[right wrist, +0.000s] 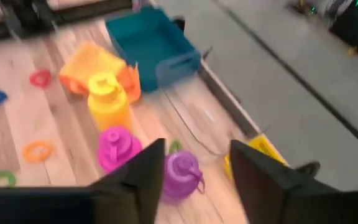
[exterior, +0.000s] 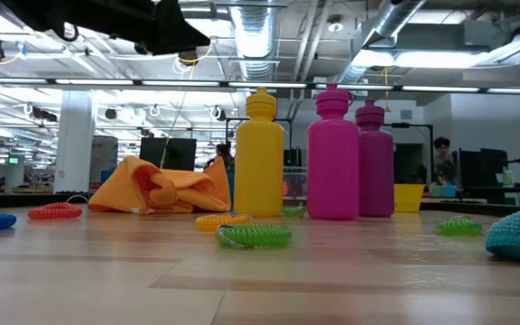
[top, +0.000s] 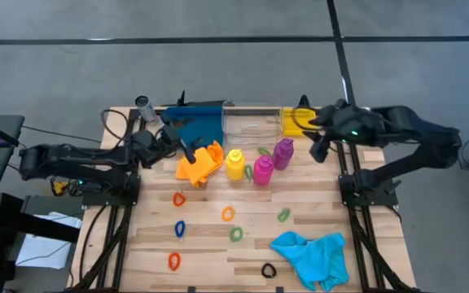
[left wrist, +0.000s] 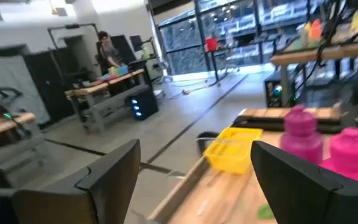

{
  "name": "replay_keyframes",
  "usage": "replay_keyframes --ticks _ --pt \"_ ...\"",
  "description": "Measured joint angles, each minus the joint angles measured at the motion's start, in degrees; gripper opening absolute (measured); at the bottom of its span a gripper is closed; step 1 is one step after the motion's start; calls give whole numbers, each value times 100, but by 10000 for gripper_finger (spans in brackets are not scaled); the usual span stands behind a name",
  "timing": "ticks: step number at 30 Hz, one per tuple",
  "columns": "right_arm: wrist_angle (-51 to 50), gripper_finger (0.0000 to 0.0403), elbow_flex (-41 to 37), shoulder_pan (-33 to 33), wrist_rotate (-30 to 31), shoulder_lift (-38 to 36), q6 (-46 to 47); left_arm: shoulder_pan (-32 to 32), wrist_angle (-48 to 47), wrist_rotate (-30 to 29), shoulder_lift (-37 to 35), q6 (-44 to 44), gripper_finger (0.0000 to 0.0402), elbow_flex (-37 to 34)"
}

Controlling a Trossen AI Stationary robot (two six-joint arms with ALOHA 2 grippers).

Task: Pick & Place Sports Items
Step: Put the pink tumbler into the transparent bin

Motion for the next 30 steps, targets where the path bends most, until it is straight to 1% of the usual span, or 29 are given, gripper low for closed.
replay_keyframes --ticks 3,5,8,11,14,16,18,24,29,30 --pt "-783 230 677 -368 -184 698 0 164 27 15 -55 319 300 0" --pt "-1314 249 951 -599 -208 1104 -6 292 20 106 -55 344 300 0" --pt "-1724 263 1097 -928 -331 1532 -152 458 -79 241 -22 339 300 0" --pt "-1684 265 1049 -1069 -556 1778 -485 598 -131 306 63 342 300 -7" --pt "-1499 265 1019 -1137 -929 1898 -738 745 -115 304 148 350 300 -2" --pt "-1362 266 1019 -1244 -1304 1930 -752 829 -113 304 201 349 300 -2" --pt "-1268 266 1019 -1337 -1536 1936 -728 880 -131 304 227 338 300 -2" --pt "-1335 266 1019 -1545 -1673 1936 -713 903 -251 305 227 302 300 -2" --pt "-1328 266 1019 -1692 -1655 1936 -697 893 -316 306 227 244 300 -2" --pt "-1297 266 1019 -1722 -1558 1936 -667 892 -315 306 227 220 300 -2"
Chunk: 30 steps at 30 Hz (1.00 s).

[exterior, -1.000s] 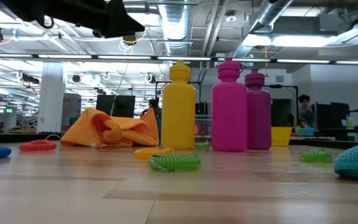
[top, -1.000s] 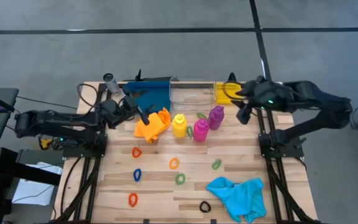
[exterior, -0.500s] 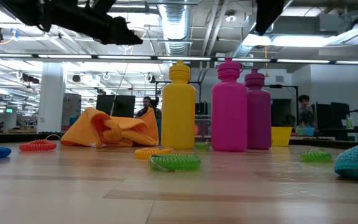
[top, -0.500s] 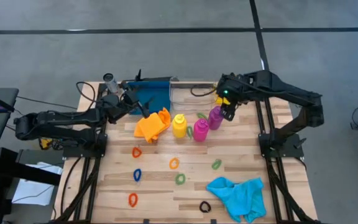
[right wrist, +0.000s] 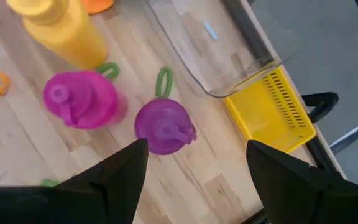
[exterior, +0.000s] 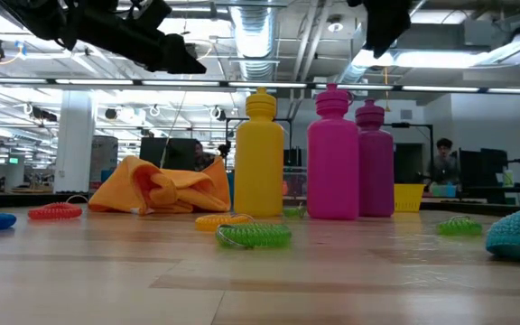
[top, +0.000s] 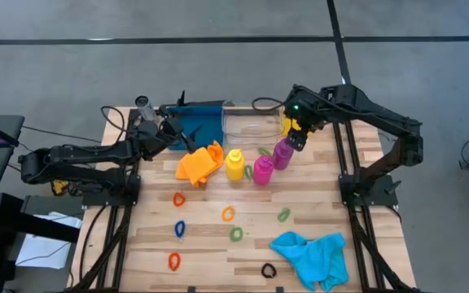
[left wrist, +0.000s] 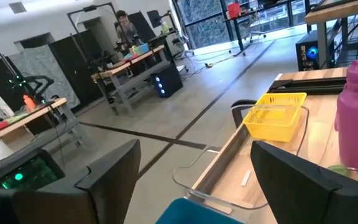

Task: Pick & Place Sports Items
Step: Put the pink tumbler into the transparent bin

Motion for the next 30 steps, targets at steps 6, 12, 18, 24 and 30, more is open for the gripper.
replay_keyframes --ticks 6,12,18,24,30 --pt "490 266 0 -71 1614 0 2 0 0 0 0 -38 300 0" --pt "983 266 0 -59 1715 -2 -351 -2 1 0 0 -84 300 0" --pt "959 266 0 -69 364 -2 -407 -2 -41 0 0 -84 300 0" --pt "1025 266 3 -31 -874 250 -574 -4 -39 0 0 -86 300 0" --pt "899 266 0 2 -1656 684 -939 -4 -43 0 0 -86 300 0"
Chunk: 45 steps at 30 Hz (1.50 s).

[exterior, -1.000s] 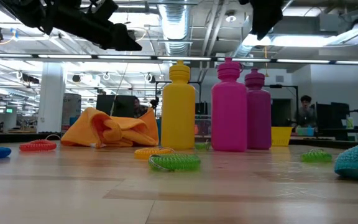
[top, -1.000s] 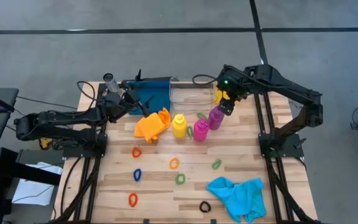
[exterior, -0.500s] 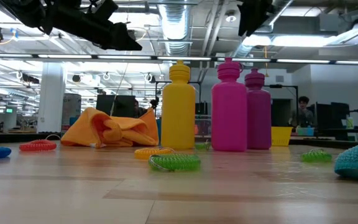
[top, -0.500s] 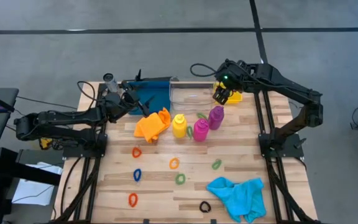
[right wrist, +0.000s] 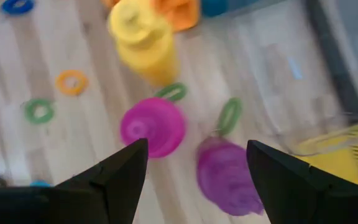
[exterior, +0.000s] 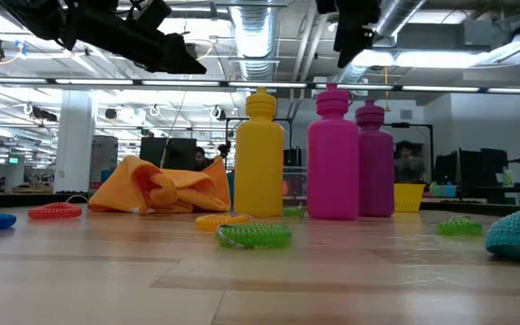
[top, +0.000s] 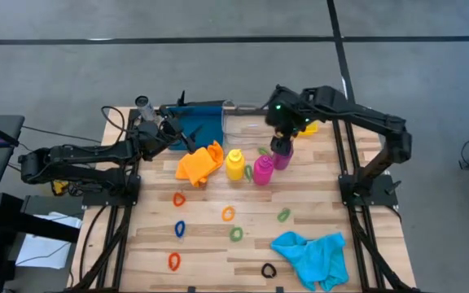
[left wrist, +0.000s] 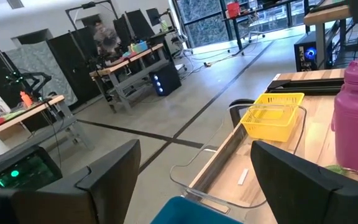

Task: Pick & Place Sports Items
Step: Put the pink tumbler into the transparent bin

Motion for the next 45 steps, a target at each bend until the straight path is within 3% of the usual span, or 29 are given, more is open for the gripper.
replay_keyframes --ticks 12,20,32,45 --pt "-44 266 0 417 -56 301 -809 0 -48 0 0 1 300 0" --pt "-8 266 0 642 363 301 -1507 0 -114 0 0 22 300 0" --pt "154 266 6 674 109 365 -356 0 -199 0 0 24 300 0" --pt "108 266 4 666 106 808 -51 3 -295 0 0 22 300 -1"
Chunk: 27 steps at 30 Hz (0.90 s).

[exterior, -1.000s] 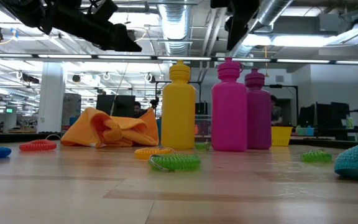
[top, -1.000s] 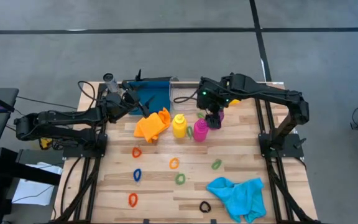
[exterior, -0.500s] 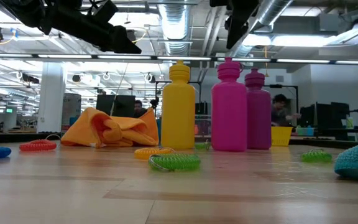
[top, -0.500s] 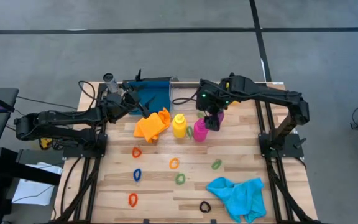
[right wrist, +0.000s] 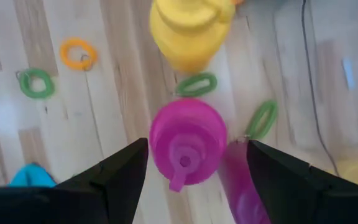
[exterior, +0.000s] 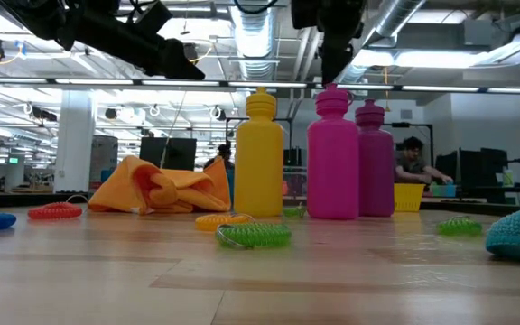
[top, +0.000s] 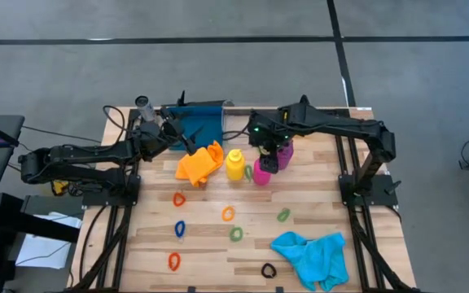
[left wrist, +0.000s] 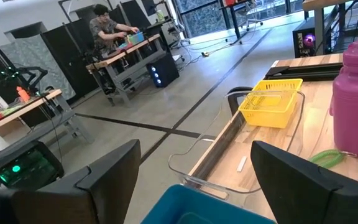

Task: Pick & Place Sports Items
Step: Put the pink tumbler into the transparent bin

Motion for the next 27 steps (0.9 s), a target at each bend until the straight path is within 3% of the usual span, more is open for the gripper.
replay_keyframes --ticks 17,27 --pt "-81 266 -10 120 133 44 262 -1 -30 -1 0 0 300 0" --pt "308 266 -861 190 150 44 306 -3 -37 -2 0 -3 300 0"
